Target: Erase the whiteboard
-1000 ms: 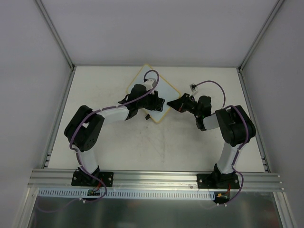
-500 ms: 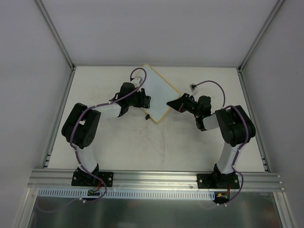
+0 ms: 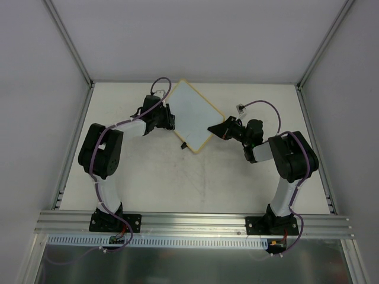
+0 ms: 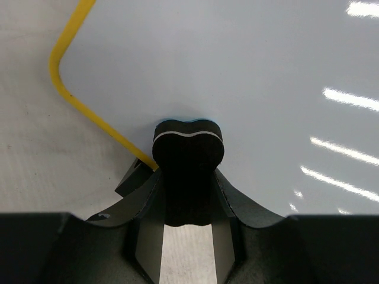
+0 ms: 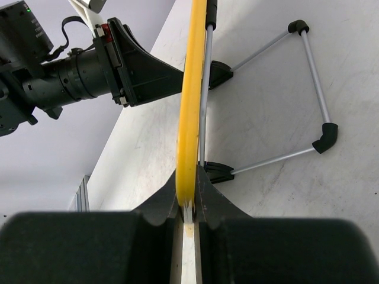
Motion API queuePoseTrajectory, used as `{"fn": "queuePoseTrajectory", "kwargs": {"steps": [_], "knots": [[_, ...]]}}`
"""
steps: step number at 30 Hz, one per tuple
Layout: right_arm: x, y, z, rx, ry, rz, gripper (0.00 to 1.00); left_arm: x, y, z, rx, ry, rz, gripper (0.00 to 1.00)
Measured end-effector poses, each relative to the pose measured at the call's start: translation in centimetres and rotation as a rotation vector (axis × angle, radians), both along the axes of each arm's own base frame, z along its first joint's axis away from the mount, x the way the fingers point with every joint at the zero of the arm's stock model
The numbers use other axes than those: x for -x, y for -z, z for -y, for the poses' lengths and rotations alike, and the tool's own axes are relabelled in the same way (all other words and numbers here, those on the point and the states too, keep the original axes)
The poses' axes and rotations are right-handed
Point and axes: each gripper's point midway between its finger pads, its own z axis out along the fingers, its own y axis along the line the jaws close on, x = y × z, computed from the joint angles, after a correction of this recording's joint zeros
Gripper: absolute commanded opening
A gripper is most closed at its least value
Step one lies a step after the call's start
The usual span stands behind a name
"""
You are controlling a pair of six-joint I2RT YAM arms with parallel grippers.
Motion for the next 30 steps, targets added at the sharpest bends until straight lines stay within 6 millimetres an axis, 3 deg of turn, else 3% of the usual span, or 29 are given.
{"fn": "queuePoseTrajectory", "kwargs": {"steps": [14,23,30], "knots": [[0.0,0.0,0.0,0.000,0.003,0.003,0.00,0.6,0.0,1.2,-0.050,-0.004,-0.001,0.00],[-0.1,0.0,0.1,0.000,0.004,0.003,0.00,3.7,-0.9,5.4,-0.133,0.032,0.058,0.00],[-0.1,0.0,0.1,0.000,0.005,0.003,0.00,4.6,-0.8,6.3,-0.136,0.029,0.079,0.00]]}}
